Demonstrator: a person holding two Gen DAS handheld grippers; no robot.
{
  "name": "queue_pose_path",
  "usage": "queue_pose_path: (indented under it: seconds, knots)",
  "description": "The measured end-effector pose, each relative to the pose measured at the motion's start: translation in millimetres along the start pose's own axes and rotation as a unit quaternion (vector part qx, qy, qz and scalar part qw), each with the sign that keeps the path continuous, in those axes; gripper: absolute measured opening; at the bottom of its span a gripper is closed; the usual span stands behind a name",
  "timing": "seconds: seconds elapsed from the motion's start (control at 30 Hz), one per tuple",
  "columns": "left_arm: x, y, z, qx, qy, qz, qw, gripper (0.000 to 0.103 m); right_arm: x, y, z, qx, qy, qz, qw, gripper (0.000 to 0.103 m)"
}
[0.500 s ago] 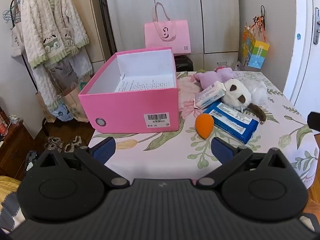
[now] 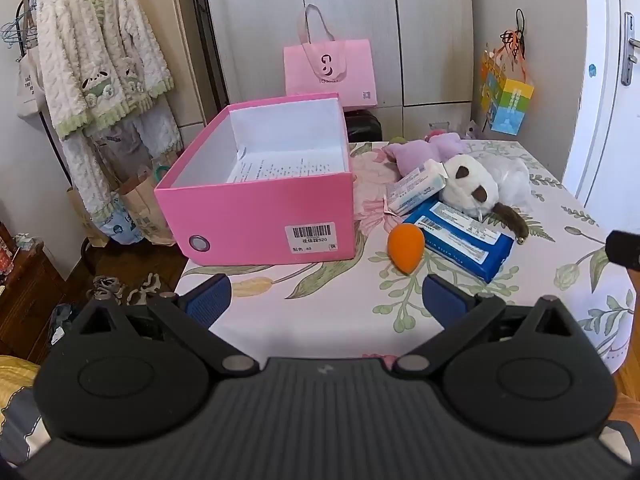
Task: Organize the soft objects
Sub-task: 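Move both tools toward the items on the floral table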
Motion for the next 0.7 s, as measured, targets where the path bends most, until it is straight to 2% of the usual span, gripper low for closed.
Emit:
queue_pose_path:
  seconds: [0.07,0.7]
  knots:
    - [-0.1,0.4,-0.2,0.001,0.0,0.0,1.0,0.103,2.1,-12.9,3.9,-0.005,0.002,-0.002,1.0,0.103]
    - [-3.9,8.4,2.0,0.017,0.009,0.018,0.9997,0.103,-1.6,-7.7,6.0,0.0,0.012,-0.003,1.0,0.103]
Point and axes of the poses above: each gripper's, at about its wrist camera, not at the fingertips, and y roughly against the way its jaws point, x to its right, z to its underside, the point moved 2 cm from there along -y, roughly the way its jaws point, and after that the axes turned 12 degrees about y, right-handed, at the moved point
